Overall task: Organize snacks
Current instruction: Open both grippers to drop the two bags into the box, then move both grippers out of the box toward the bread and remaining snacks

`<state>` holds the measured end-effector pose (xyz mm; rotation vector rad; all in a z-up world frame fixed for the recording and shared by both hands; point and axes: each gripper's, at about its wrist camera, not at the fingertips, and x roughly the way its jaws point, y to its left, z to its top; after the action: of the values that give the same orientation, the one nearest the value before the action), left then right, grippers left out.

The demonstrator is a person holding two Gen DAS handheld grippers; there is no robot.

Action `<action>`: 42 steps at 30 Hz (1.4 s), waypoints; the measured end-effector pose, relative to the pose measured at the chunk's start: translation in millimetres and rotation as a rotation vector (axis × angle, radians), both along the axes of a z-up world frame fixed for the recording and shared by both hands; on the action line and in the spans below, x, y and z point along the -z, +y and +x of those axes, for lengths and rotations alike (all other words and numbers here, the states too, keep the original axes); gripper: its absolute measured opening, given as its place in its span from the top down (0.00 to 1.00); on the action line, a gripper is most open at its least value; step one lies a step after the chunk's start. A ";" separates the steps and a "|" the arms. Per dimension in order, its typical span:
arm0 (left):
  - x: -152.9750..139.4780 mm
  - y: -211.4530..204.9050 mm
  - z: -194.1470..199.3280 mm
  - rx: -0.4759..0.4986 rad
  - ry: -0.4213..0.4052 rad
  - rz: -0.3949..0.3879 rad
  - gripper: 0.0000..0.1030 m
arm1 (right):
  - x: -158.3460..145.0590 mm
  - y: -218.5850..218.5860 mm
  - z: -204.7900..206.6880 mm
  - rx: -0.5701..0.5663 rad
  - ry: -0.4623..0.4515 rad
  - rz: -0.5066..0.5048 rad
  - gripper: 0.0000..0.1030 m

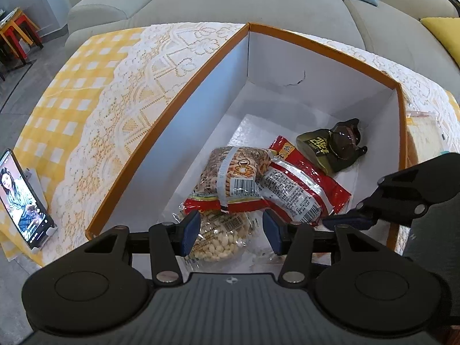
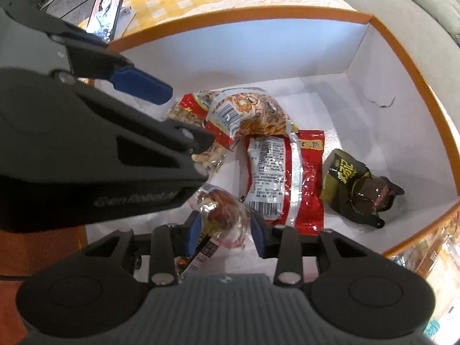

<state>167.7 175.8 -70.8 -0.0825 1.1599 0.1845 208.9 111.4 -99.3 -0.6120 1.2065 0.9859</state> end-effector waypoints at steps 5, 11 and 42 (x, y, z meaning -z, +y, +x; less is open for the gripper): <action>-7.4 -6.6 -4.1 0.000 -0.013 0.006 0.43 | -17.3 -10.5 -3.8 0.028 -0.033 0.035 0.53; -23.0 -21.2 -12.4 0.009 -0.074 0.000 0.43 | -47.1 -38.5 -11.7 0.111 -0.113 0.119 0.52; -34.3 -174.5 -22.6 0.295 -0.078 0.005 0.37 | -32.1 -235.0 -44.4 0.665 -0.314 0.174 0.48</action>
<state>145.1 1.3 -36.5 0.0854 1.0797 -0.0767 164.6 -123.6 -67.2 -0.1863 0.9323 0.4036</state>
